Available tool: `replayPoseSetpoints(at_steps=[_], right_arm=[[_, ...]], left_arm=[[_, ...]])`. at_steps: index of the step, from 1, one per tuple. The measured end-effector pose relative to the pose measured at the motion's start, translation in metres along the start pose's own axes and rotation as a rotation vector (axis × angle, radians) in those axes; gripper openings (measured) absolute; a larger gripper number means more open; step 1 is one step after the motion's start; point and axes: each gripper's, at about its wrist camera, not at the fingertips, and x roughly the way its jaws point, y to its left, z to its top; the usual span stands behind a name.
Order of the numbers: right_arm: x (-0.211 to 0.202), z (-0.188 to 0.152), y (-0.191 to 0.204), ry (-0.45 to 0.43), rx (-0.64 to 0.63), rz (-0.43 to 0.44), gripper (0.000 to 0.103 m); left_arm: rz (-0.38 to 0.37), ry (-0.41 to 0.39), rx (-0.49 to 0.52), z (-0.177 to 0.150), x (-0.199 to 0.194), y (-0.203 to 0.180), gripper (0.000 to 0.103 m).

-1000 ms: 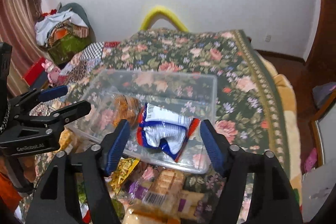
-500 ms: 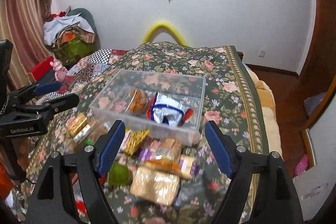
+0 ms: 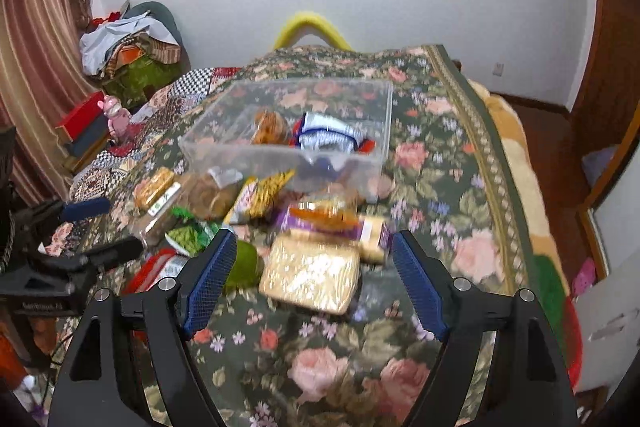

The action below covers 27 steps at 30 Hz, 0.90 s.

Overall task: Organize snacks
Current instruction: 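Grasp the red snack bag with the left tool while the right tool grasps the wrapped cracker block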

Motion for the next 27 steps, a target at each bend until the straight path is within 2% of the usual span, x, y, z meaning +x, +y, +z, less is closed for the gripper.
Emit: replayPoseSetpoints(at_steps=[7, 10, 13, 17, 19, 27], right_arm=[[0.015, -0.020, -0.004, 0.067, 0.042, 0.006, 0.078], [0.024, -0.025, -0.003, 0.090, 0.046, 0.012, 0.078], [0.033, -0.028, 0.000, 0.110, 0.043, 0.015, 0.078], [0.048, -0.030, 0.004, 0.142, 0.042, 0.015, 0.078], [0.056, -0.030, 0.004, 0.157, 0.045, 0.010, 0.079], [0.075, -0.033, 0.000, 0.188, 0.068, 0.012, 0.083]], left_arm=[[-0.039, 0.111, -0.044, -0.022, 0.030, 0.000, 0.087], [-0.040, 0.130, -0.055, -0.030, 0.039, 0.001, 0.087], [-0.012, 0.145, -0.041, -0.036, 0.048, 0.001, 0.087], [-0.033, 0.187, -0.064, -0.043, 0.061, 0.006, 0.087], [-0.038, 0.171, -0.090, -0.045, 0.063, 0.010, 0.086], [-0.039, 0.144, -0.078, -0.041, 0.065, 0.015, 0.069]])
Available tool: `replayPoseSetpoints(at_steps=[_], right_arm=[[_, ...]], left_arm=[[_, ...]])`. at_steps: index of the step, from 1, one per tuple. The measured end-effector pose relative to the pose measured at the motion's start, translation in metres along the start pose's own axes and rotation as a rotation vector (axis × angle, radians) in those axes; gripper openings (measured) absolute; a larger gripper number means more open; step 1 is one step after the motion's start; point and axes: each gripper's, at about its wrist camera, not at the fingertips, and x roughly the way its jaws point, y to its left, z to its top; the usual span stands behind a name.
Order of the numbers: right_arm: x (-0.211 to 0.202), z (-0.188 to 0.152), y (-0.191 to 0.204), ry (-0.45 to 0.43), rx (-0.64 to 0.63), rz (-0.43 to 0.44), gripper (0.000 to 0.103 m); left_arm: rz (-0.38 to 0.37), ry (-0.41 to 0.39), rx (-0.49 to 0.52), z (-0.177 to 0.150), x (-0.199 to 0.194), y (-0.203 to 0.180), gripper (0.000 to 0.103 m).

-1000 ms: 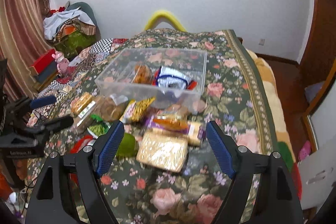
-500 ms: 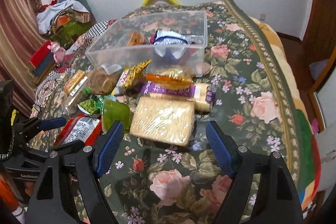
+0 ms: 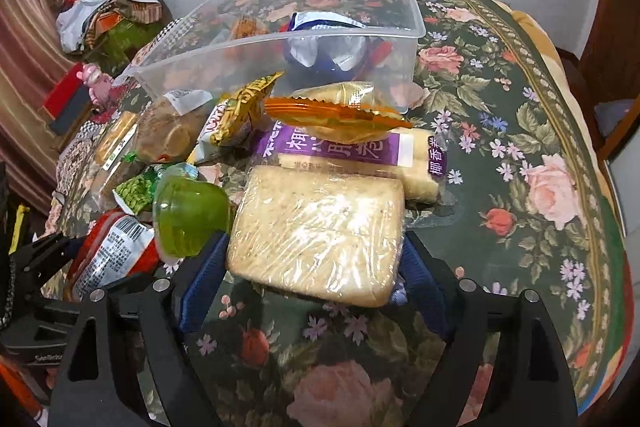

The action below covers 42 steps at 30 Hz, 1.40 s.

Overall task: Organize snacks
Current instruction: 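Grasp the red snack bag with the left tool while the right tool grasps the wrapped cracker block, then carry the red bag and cracker block over the clear box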

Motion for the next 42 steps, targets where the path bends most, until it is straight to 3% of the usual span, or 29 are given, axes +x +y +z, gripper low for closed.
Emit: replayPoseSetpoints(at_steps=[10, 20, 28, 42], right_arm=[[-0.002, -0.002, 0.001, -0.021, -0.013, -0.013, 0.080], [-0.030, -0.006, 0.002, -0.067, -0.019, -0.018, 0.079], [-0.061, 0.003, 0.008, -0.153, -0.035, -0.011, 0.079], [-0.085, 0.049, 0.017, -0.288, -0.065, 0.009, 0.079]], left_arm=[[-0.016, -0.007, -0.027, 0.002, -0.009, 0.005, 0.065], [0.000, -0.107, -0.016, 0.008, -0.053, -0.001, 0.065], [0.005, -0.212, 0.004, 0.030, -0.089, -0.006, 0.065], [0.018, -0.329, 0.017, 0.096, -0.100, -0.008, 0.065]])
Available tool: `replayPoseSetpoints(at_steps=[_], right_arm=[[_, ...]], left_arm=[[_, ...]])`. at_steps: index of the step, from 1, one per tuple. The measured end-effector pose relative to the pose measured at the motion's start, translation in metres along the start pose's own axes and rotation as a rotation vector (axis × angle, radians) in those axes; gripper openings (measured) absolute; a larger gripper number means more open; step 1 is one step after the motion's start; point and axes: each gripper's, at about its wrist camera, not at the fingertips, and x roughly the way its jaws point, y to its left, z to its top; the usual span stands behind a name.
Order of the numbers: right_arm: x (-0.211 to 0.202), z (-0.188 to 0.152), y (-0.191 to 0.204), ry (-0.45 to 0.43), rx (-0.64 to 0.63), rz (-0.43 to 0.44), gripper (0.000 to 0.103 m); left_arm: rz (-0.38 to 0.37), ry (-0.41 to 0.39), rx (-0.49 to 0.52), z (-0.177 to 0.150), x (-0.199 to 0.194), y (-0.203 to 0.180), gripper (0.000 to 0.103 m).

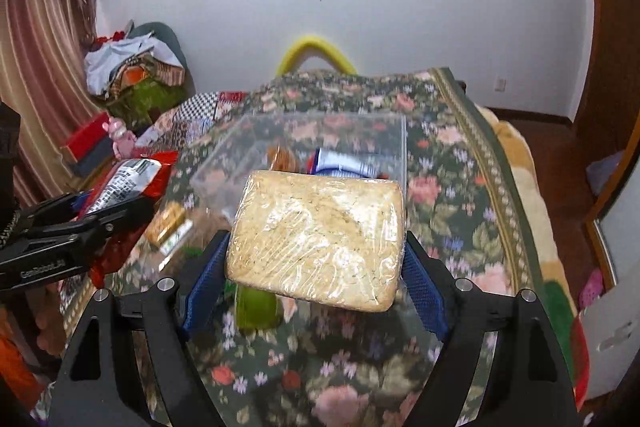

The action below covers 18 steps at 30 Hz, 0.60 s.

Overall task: Organize snacks
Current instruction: 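Carry the red bag and cracker block over the clear box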

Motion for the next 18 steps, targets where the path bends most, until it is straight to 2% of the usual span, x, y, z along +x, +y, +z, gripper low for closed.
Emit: replayPoseSetpoints(at_steps=[10, 18], right_arm=[[0.023, 0.033, -0.001, -0.041, -0.038, -0.033, 0.079], [0.062, 0.046, -0.006, 0.014, -0.032, -0.015, 0.080]], left_arm=[[0.016, 0.000, 0.012, 0.029, 0.042, 0.010, 0.065], [0.037, 0.020, 0.007, 0.046, 0.081, 0.023, 0.065]])
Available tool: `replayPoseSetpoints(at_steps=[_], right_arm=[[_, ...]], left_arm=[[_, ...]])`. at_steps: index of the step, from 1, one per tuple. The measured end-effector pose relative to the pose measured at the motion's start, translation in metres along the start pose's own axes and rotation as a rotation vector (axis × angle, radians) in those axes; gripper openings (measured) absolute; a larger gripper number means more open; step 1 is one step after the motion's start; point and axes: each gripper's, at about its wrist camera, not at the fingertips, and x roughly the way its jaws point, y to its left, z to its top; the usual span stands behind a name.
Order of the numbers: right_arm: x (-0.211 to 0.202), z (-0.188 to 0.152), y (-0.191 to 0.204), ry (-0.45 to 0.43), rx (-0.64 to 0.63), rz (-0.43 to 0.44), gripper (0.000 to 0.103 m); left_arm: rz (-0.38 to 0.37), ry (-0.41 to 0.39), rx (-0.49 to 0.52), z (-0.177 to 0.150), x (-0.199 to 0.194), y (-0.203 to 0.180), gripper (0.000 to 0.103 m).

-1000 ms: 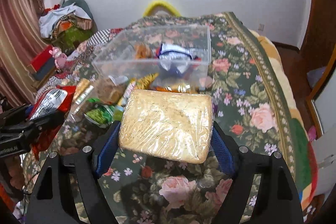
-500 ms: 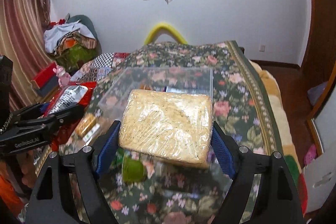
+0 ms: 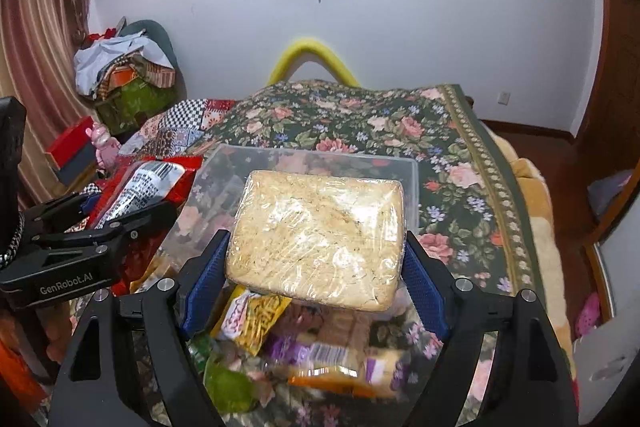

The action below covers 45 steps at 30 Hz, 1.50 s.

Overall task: Organize snacks
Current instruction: 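Carry the red bag and cracker block over the clear box, then open both tools to release the snacks into the box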

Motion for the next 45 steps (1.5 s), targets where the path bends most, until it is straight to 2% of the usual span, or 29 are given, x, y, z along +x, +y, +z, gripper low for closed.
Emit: replayPoseSetpoints(at_steps=[15, 22, 26, 30, 35, 45], right_arm=[[0.066, 0.011, 0.004, 0.139, -0.001, 0.023, 0.080], [0.079, 0.008, 0.005, 0.185, 0.003, 0.026, 0.079], [0.074, 0.010, 0.005, 0.163, -0.006, 0.010, 0.079], [0.067, 0.015, 0.004, 0.144, -0.010, 0.010, 0.079], [0.055, 0.016, 0.001, 0.130, -0.005, 0.018, 0.079], [0.012, 0.015, 0.002, 0.063, -0.029, 0.007, 0.081]], left_arm=[[0.044, 0.066, -0.003, 0.009, 0.065, 0.019, 0.065], [0.043, 0.088, 0.020, 0.011, 0.080, 0.017, 0.065], [0.036, 0.105, 0.003, 0.008, 0.084, 0.018, 0.066], [0.035, 0.104, 0.018, 0.008, 0.079, 0.015, 0.069], [0.063, 0.050, 0.044, 0.011, 0.056, 0.011, 0.082], [0.058, -0.021, 0.049, 0.014, -0.008, 0.021, 0.085]])
